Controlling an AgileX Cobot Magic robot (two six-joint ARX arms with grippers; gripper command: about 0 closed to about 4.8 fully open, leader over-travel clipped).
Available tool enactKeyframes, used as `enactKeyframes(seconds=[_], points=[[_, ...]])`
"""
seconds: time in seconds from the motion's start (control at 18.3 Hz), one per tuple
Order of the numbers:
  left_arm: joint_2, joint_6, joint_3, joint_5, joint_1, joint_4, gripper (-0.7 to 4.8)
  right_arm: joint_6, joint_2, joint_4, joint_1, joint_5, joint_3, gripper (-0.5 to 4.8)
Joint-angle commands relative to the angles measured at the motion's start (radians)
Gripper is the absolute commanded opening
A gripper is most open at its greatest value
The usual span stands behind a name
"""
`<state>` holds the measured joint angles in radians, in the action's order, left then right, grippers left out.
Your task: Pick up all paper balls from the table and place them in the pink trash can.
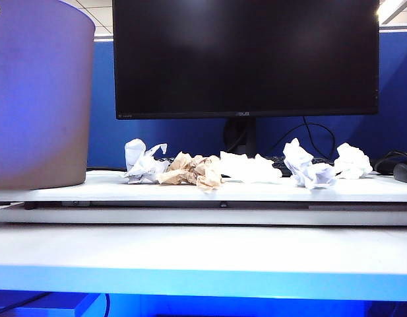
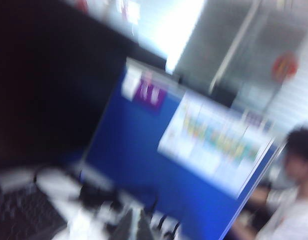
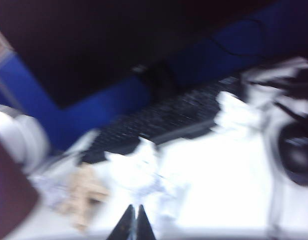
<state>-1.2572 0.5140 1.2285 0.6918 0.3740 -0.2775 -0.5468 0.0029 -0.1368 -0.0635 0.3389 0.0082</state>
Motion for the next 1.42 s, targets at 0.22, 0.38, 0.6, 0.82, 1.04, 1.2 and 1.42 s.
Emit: enactKeyframes(seconds=[0.22, 0.38, 0.6, 0.82, 1.04, 1.2, 1.42], points=[[-0.204, -0.387, 0.040, -0.550, 0.230, 0.444, -0.05, -0.077, -0.002, 0.017, 0.001, 0.190, -0.003, -0.05], [-0.303, -0.432, 0.040, -0.736, 0.242, 0.576, -0.05, -0.081, -0.002, 0.175, 0.001, 0.198, -0.003, -0.05], [-0.393, -0.474, 0.039, -0.877, 0.240, 0.625, -0.03, -0.082, -0.002, 0.270, 0.002, 0.196, -0.003, -0.05], [-0.440, -0.530, 0.039, -1.020, 0.227, 0.565, 0.24, -0.082, -0.002, 0.270, 0.002, 0.222, -0.003, -0.05], [-0.480, -0.561, 0.039, -1.023, 0.185, 0.533, 1.38, -0.082, -0.002, 0.270, 0.002, 0.246, -0.003, -0.05], [-0.488, -0.559, 0.039, -1.012, 0.180, 0.534, 2.19, -0.081, -0.002, 0.267, 0.002, 0.247, -0.003, -0.05], [-0.490, -0.558, 0.039, -0.895, 0.180, 0.512, 2.47, -0.081, -0.002, 0.267, 0.002, 0.243, -0.002, -0.05]])
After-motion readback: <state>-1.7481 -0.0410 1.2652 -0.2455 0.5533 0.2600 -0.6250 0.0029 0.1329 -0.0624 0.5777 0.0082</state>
